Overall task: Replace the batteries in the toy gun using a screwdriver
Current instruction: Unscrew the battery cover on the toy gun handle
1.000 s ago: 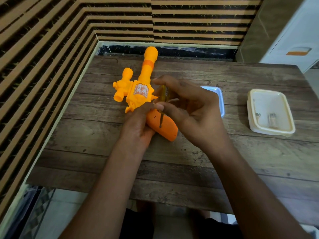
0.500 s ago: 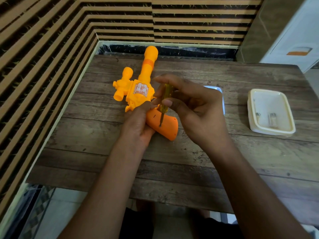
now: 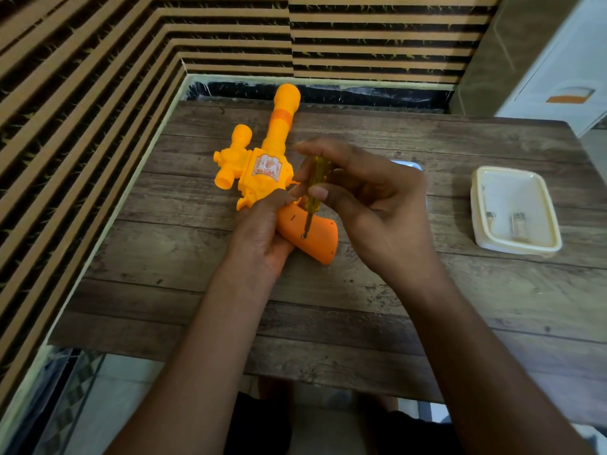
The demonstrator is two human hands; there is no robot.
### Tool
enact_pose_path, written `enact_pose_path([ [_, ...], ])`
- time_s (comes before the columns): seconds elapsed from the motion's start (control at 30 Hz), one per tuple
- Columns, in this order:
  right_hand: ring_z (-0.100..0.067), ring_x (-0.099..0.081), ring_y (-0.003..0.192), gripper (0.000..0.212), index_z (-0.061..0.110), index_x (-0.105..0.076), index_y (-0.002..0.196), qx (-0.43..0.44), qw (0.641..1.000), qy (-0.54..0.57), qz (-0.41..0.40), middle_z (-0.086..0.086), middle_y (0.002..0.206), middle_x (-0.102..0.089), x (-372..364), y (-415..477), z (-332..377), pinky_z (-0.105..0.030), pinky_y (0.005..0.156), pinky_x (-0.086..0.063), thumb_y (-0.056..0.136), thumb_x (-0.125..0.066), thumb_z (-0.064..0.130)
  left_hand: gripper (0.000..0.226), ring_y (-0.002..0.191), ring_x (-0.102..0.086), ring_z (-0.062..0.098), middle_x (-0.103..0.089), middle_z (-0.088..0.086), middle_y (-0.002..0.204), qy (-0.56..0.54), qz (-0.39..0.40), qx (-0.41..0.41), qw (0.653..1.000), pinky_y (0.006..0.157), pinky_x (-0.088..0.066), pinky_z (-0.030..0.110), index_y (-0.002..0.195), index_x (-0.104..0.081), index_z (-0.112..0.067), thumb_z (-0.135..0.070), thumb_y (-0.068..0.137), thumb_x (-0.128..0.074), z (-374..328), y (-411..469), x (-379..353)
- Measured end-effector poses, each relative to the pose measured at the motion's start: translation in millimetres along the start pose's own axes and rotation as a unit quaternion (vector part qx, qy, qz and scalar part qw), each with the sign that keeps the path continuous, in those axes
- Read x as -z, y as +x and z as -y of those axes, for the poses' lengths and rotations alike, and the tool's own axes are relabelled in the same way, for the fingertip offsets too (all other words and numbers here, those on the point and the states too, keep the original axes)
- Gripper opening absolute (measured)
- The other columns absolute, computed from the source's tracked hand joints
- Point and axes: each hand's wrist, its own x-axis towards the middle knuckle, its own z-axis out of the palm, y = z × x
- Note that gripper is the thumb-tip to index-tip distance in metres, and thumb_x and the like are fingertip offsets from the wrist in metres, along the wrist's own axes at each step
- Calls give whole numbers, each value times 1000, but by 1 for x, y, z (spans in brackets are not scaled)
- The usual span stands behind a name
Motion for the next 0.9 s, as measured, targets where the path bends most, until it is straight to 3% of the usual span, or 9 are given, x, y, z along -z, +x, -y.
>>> enact_pose_path([
  [0.13,-26,-73,109,47,10,-68,125,16,1000,-15,-6,-2,112,-74,0,0,0,-54,92,-59,88,-64,-19,49,124,-70,34,-74,17,130,0,7,-5,1000,100,-57,57,142,-62,-10,-4,93,-61,1,1,1],
  [0.33,-26,-73,109,43,1,-69,124,14,1000,-13,-13,-6,113,-74,1,0,-2,-54,91,-60,87,-63,-21,50,127,-67,36,-72,18,132,-2,18,-11,1000,106,-52,61,140,-64,-8,-5,90,-64,1,0,1],
  [0.53,-30,-74,106,39,1,-70,122,20,1000,-18,-8,-11,113,-74,0,-1,-2,-55,86,-61,88,-66,-17,66,128,-67,38,-71,19,134,-5,20,-12,1000,108,-50,63,141,-62,-7,-13,77,-72,0,-2,1],
  [0.63,-37,-72,97,34,7,-73,118,38,998,-41,-31,-15,111,-72,0,1,-3,-57,76,-59,88,-74,-10,73,129,-65,40,-69,22,136,-11,23,-22,999,109,-48,65,140,-62,-5,-18,71,-80,-1,-6,0],
  [0.7,-39,-72,95,36,6,-73,120,40,998,-42,-36,-16,109,-71,1,2,-4,-58,77,-59,88,-74,-11,60,124,-68,37,-72,20,131,-5,9,-19,1000,105,-53,61,137,-64,-6,-13,80,-76,-1,-7,-2],
  [0.8,-33,-75,104,45,-3,-66,131,10,1000,-2,-24,-19,112,-74,2,0,-3,-56,88,-61,89,-67,-17,31,104,-74,29,-78,14,112,-4,-7,-10,1000,84,-63,44,122,-71,-11,-4,93,-64,-2,-9,-5],
  [0.83,-31,-75,106,44,-4,-65,131,4,1000,2,-22,-18,112,-75,2,-1,-2,-55,90,-62,89,-66,-16,29,104,-74,30,-77,15,111,-5,-10,-8,1000,84,-63,45,120,-71,-10,-3,93,-63,-2,-10,-6],
  [0.9,-29,-75,108,37,-4,-68,127,12,1000,-7,-21,-16,113,-75,1,-1,-1,-52,91,-62,91,-68,-10,39,119,-70,38,-74,20,124,-12,-4,-13,1000,99,-58,56,124,-71,-9,-8,84,-71,-3,-11,-6],
])
